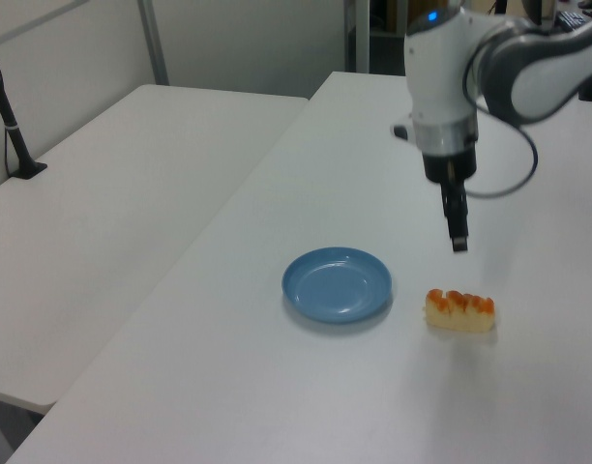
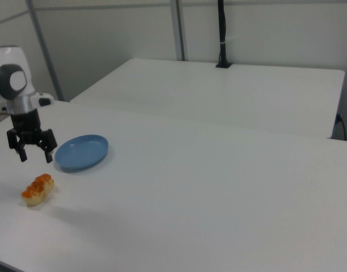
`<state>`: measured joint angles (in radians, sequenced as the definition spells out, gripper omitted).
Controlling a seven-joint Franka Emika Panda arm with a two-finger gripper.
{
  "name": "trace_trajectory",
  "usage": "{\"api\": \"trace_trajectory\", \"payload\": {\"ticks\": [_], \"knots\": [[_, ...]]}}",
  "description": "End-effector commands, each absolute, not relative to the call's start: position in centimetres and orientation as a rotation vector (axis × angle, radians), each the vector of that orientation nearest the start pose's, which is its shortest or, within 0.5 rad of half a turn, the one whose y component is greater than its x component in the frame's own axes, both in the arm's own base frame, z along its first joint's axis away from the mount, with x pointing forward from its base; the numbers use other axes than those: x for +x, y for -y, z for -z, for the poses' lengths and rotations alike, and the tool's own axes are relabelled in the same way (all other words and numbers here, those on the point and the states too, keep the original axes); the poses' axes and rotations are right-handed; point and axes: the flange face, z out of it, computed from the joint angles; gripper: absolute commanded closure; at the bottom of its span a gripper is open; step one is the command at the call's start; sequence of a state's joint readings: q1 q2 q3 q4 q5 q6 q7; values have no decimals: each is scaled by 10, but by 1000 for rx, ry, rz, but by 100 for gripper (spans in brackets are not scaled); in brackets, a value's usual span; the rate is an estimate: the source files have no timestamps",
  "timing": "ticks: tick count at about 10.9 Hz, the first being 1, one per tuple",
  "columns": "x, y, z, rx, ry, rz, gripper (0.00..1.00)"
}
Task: Put the bread onto the plate
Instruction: 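Move the open gripper over the orange-topped bread roll and lower it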
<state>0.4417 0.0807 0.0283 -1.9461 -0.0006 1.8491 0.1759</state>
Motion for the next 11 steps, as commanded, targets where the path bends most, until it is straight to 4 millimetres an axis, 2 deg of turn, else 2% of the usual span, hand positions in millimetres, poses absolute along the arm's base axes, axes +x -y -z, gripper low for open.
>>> {"api": "trace_trajectory", "payload": {"ticks": [1, 2, 4, 6, 8, 10, 11], "knots": [[488, -291, -371, -3195, 396, -261, 0], [490, -295, -357, -3208, 395, -267, 5], [489, -306, -332, -3227, 445, -273, 23], [489, -305, -317, -3244, 469, -294, 55], [492, -307, -328, -3238, 477, -269, 71], [507, -308, -352, -3223, 468, -199, 73], [522, -308, -375, -3201, 460, -126, 73]]}}
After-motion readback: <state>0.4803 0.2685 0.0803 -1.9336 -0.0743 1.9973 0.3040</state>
